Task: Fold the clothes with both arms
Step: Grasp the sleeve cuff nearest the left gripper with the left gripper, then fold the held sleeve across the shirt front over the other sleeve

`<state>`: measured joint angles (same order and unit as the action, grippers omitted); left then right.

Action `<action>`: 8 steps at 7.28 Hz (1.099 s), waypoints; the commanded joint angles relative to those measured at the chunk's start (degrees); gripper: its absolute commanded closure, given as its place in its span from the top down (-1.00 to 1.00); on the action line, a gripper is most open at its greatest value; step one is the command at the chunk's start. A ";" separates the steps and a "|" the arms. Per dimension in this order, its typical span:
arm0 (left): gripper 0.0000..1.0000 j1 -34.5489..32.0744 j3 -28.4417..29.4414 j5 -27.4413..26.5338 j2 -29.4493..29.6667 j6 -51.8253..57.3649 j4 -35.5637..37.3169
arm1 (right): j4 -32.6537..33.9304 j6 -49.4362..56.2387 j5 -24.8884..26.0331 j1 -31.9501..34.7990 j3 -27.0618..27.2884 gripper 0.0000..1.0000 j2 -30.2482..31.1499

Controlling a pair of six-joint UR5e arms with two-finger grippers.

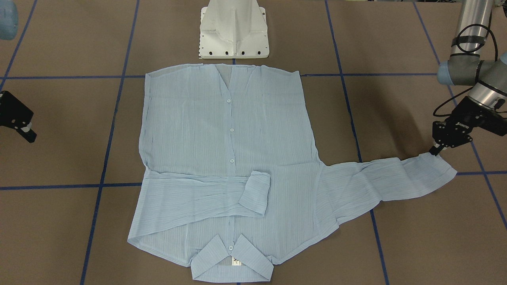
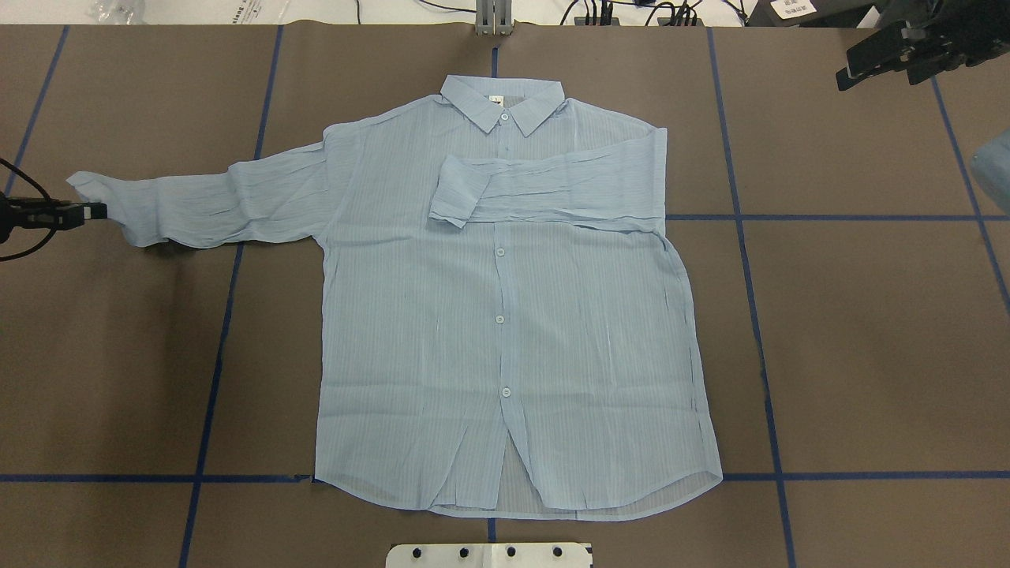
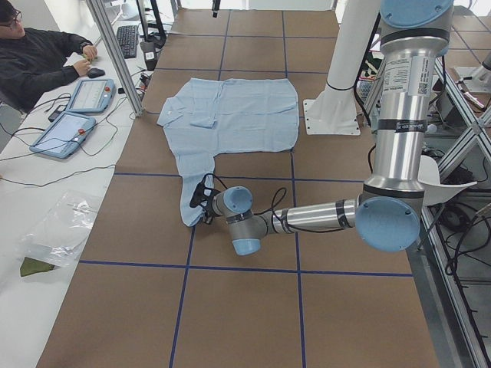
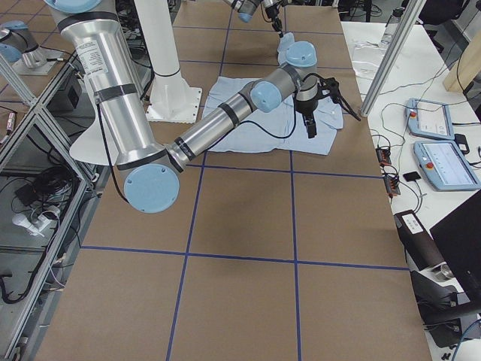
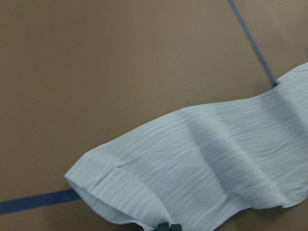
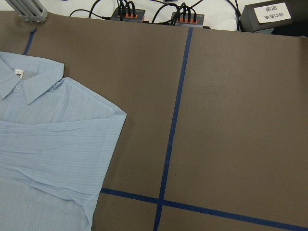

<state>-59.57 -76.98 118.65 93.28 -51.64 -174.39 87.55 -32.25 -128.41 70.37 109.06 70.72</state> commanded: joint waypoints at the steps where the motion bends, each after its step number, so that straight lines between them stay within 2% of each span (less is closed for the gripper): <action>1: -1.00 0.07 -2.91 0.70 6.26 -4.40 2.46 | -0.01 -0.09 0.00 0.03 0.01 0.99 0.04; 3: -1.00 0.94 -2.82 1.06 17.41 -15.63 9.47 | -0.01 -0.26 0.00 -0.06 0.10 0.99 -0.05; 4: -1.00 5.21 -2.56 0.10 23.20 -21.16 13.34 | -0.01 -0.35 0.00 -0.06 0.18 0.99 -0.05; 6: -1.00 15.23 -2.47 -10.41 32.62 -26.47 21.33 | -0.01 -0.53 0.00 -0.06 0.19 0.99 -0.05; 7: -1.00 17.97 -2.56 -13.41 36.32 -29.10 24.86 | -0.01 -0.53 0.00 -0.06 0.18 0.99 -0.05; 8: -1.00 20.35 -2.47 -16.23 37.58 -29.39 25.50 | -0.01 -0.53 0.00 -0.06 0.18 0.99 -0.05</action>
<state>-42.62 -79.51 106.23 128.00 -79.54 -151.15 87.54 -32.77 -128.41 70.31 109.26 70.66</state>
